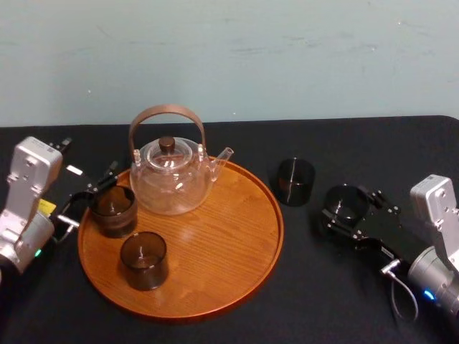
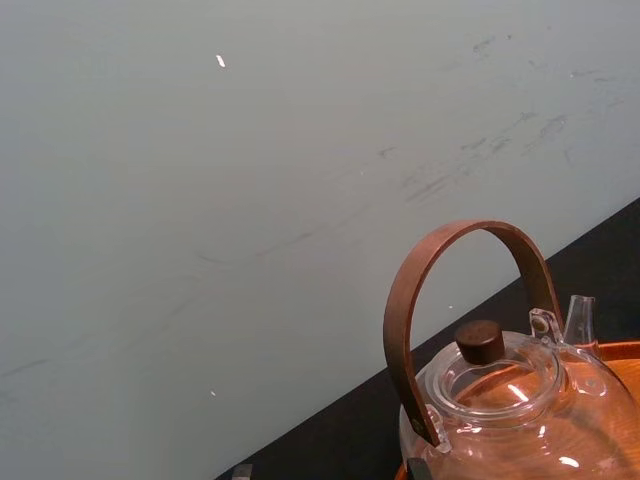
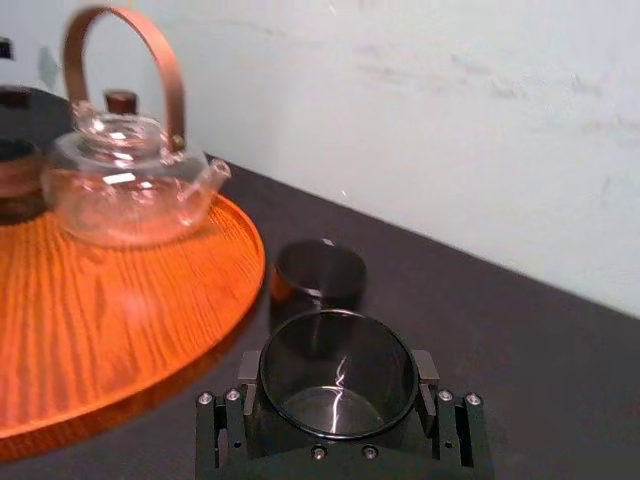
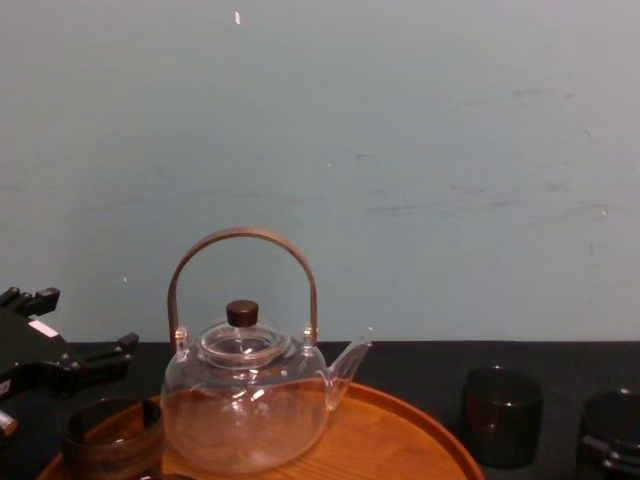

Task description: Pick up the glass from the table and place it on the tray.

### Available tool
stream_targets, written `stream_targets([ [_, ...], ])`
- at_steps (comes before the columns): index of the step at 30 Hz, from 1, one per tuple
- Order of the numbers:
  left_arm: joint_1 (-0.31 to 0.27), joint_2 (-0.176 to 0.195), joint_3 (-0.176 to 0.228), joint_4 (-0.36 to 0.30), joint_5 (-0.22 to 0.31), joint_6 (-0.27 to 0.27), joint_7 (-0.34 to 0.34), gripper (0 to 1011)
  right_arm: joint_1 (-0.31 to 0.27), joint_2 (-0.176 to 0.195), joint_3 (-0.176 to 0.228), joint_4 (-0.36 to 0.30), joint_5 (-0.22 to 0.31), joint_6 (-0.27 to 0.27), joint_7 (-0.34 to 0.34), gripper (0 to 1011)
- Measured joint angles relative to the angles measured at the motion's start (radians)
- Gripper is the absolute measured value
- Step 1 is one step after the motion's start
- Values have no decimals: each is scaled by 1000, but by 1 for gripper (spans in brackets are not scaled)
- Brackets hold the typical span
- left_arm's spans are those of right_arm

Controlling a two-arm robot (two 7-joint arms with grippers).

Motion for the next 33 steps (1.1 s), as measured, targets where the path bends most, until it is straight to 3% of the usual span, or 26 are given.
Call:
stream_targets([
  [17, 0, 0, 0, 0, 0, 0, 0, 1001, -42, -6, -3, -138, -60, -23, 44, 913],
  [33, 0, 0, 0, 0, 0, 0, 0, 1001, -53, -15, -30, -173, -87, -30, 65, 912],
])
